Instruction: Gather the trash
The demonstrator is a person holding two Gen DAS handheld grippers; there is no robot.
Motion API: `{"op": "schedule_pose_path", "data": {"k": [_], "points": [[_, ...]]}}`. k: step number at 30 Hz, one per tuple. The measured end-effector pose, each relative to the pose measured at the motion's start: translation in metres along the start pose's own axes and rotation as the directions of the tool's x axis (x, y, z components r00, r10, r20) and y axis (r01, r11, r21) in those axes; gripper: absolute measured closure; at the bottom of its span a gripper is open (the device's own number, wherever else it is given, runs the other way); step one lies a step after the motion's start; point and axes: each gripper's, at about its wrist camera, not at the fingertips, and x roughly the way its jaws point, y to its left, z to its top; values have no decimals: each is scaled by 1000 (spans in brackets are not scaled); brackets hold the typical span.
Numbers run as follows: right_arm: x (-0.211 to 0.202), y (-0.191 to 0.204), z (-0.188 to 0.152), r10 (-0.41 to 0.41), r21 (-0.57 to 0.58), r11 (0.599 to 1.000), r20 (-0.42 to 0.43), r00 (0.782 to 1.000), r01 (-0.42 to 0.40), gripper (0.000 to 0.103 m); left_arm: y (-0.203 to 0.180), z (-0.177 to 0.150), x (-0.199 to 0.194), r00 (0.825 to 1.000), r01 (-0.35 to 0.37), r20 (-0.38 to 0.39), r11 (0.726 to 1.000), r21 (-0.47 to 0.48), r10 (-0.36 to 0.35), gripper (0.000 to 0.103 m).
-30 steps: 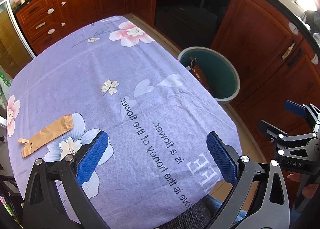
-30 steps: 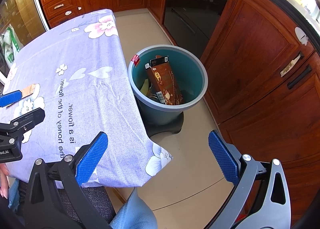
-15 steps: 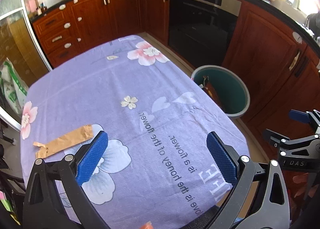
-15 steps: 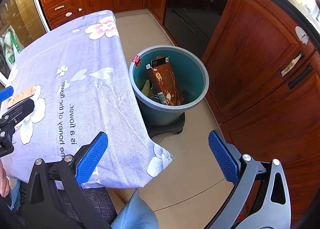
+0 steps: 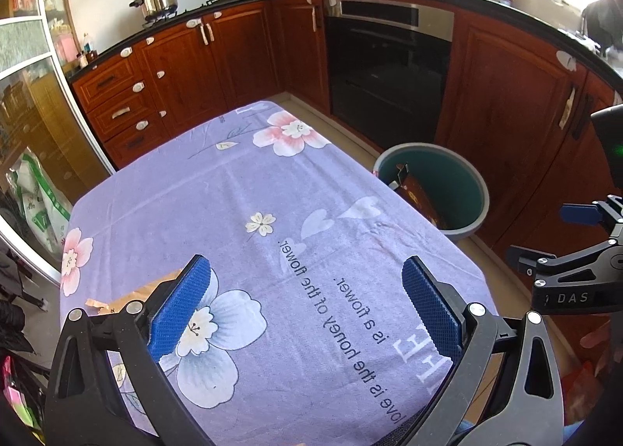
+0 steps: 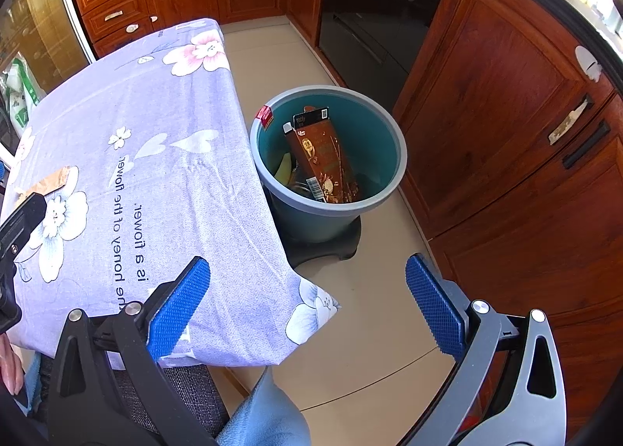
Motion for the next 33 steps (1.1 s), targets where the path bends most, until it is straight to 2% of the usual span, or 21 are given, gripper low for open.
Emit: {"op": "schedule_pose_path", "data": {"k": [4, 13, 23, 27, 33], "points": [[1, -1, -1, 1, 8, 1000, 0, 1000, -1, 6, -2, -2, 2, 999, 37, -14, 999, 1, -37, 4], [1, -2, 0, -1, 10, 1000, -1, 1000, 1, 6, -7, -6, 12, 998, 28, -57, 999, 19, -27, 4], [-1, -2, 0, -6, 16, 1000, -1, 1000, 6, 6, -11, -5, 15, 996, 54, -78, 998, 25, -52, 4], [-2, -3, 3, -13, 26, 1000, 4, 1000, 13, 6, -8, -7, 21, 993, 66, -97, 998, 15, -64, 4], [-1, 1, 7, 1, 56, 998, 20, 1000, -2, 6, 9, -10, 32, 994, 41, -101, 999, -33, -44, 4]]}}
